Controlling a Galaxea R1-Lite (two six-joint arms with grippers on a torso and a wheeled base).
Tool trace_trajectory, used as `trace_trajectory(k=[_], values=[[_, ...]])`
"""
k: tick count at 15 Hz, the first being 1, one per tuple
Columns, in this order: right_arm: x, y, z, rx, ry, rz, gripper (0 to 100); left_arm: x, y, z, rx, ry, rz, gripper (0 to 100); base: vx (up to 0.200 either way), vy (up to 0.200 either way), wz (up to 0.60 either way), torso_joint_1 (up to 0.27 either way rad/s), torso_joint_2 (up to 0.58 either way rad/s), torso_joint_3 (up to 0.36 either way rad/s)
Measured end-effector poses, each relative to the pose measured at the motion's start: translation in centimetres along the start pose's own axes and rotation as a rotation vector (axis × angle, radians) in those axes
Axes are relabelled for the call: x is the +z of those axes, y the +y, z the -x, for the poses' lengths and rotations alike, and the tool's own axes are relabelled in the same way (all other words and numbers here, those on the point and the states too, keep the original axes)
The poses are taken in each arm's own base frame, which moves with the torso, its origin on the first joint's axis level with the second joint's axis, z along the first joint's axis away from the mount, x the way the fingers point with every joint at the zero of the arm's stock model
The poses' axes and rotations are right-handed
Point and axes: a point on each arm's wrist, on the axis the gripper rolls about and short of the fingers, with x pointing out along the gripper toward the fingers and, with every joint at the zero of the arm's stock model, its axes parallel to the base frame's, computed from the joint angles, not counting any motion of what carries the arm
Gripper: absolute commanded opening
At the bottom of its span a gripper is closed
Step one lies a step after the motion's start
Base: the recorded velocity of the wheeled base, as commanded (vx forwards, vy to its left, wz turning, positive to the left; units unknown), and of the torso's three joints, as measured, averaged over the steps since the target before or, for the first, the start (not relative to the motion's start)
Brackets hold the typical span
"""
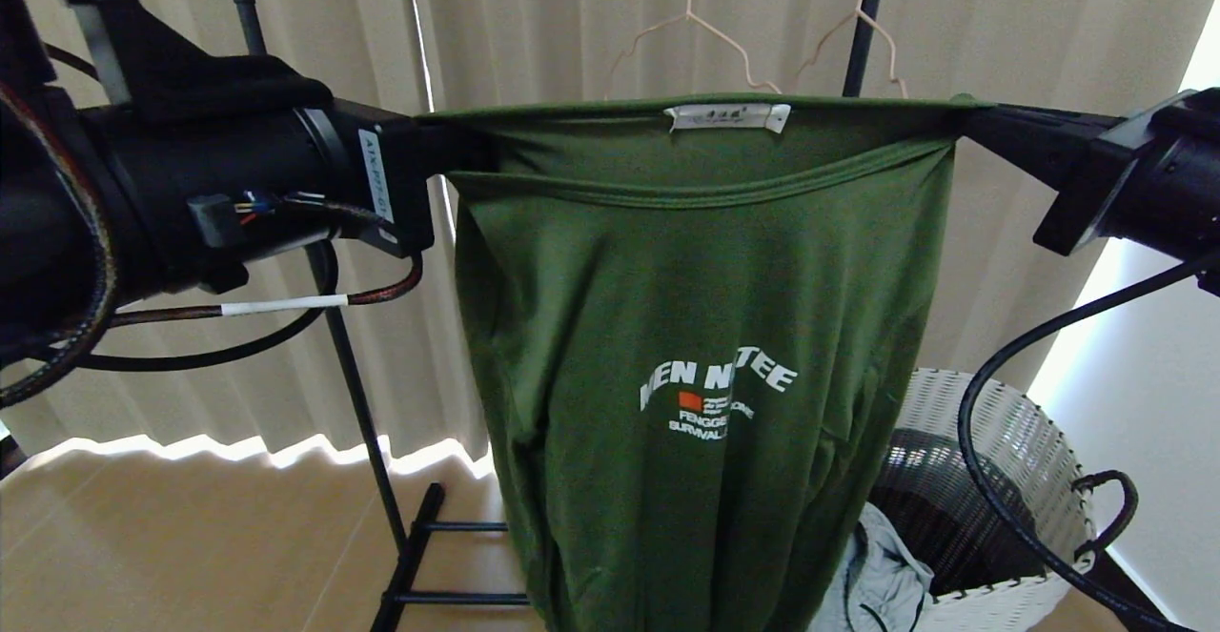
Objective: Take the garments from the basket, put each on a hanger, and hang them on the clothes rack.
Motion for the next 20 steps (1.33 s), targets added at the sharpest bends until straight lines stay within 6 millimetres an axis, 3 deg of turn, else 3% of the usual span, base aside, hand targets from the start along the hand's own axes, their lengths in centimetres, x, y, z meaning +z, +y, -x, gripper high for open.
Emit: trace_trajectory(k=[6,10,14,20], values=[[-0.2,0.0,1.2,-0.017,0.058,0.0,0,-0.4,-0.4,-0.4,-0.011,0.014,0.006,0,0.0,0.0,0.0,0.0,0.0,0.0],[0.4,0.1,4.7,-0.002,0.126,-0.003,0,-0.7,-0.5,-1.7,0.002,0.015,0.027,0,0.0,0.0,0.0,0.0,0.0,0.0],[0.7,1.8,7.6,0.109,0.142,-0.007,0,-0.9,-0.7,-4.2,0.059,0.019,0.094,0,0.0,0.0,0.0,0.0,0.0,0.0],[0.6,2.2,7.6,0.125,0.142,-0.004,0,-1.6,-1.3,-4.6,0.04,0.068,0.088,0,0.0,0.0,0.0,0.0,0.0,0.0]])
